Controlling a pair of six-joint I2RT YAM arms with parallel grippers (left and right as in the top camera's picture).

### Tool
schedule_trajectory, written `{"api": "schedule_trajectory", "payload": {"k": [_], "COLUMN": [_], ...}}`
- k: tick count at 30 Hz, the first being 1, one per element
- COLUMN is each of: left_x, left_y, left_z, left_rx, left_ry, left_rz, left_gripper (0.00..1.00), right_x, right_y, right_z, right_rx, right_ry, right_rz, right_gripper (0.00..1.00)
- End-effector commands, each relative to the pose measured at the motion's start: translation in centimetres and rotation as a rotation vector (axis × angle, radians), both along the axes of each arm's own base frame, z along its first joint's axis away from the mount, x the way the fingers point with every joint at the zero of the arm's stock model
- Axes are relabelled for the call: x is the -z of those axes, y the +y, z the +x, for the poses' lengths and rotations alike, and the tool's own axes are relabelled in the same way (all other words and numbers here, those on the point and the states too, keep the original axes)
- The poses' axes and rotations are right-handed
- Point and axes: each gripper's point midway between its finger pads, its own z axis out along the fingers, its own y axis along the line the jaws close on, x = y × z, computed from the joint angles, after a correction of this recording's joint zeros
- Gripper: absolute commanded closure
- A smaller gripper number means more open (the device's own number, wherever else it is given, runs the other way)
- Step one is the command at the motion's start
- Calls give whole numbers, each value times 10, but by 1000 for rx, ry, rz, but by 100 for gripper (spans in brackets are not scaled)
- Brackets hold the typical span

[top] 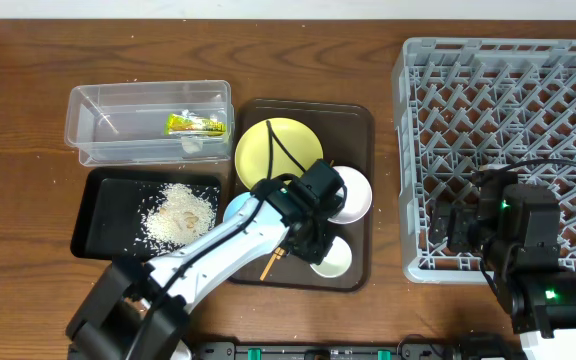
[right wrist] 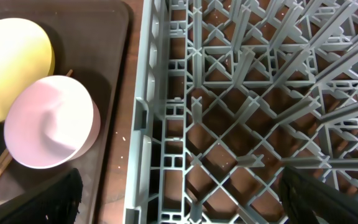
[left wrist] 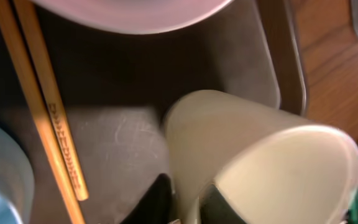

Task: Sort waste into correct bins and load items into the dishwasher rack
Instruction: 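Grasp the white cup with the left gripper and lift it, then hand the white cup from the left gripper to the right gripper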

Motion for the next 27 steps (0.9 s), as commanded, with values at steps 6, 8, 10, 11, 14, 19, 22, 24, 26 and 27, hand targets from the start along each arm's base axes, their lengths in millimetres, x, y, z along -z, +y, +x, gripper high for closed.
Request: {"api": "schedule_trajectory", "payload": {"k": [6, 8, 10, 11, 14, 19, 22, 24, 26, 27], "left_x": [-8, -19, -34, -42, -70, -104, -112, -125, -140, -144], "left_y": [6, 10, 15, 17, 23, 42, 50, 36, 18, 11], "left_z": [0, 4, 13, 18, 40, 94, 126, 135, 137, 136], "left_rx": [-23, -42, -72, -90, -160, -421, -651, -650, -566, -531], "left_ry": [-4, -13, -38, -56, -121, -159, -69, 30, 118, 159], "left_rz": [-7, -15, -40, -60, -163, -360, -494, -650, -799, -847], "left_gripper": [94, 94, 94, 94, 94, 94, 94, 94, 94, 94], "right_x": [-10, -11, -14, -16, -27, -43, -41, -38, -35, -34], "right_y": [-2, -2, -3, -5, -16, -6, 28, 55, 84, 94], "right_z": [3, 4, 7, 9, 19, 33, 28, 19, 5, -1], "right_rx": [14, 14, 18, 27, 75, 42, -110, -239, -406, -470], "right_ry": [-25, -30, -48, -62, -123, -207, -179, -135, -91, -73], "right_rz": [5, 5, 2, -6, -47, -7, 124, 235, 340, 378], "right_gripper": [1, 1, 1, 1, 1, 1, 1, 1, 1, 1]}}
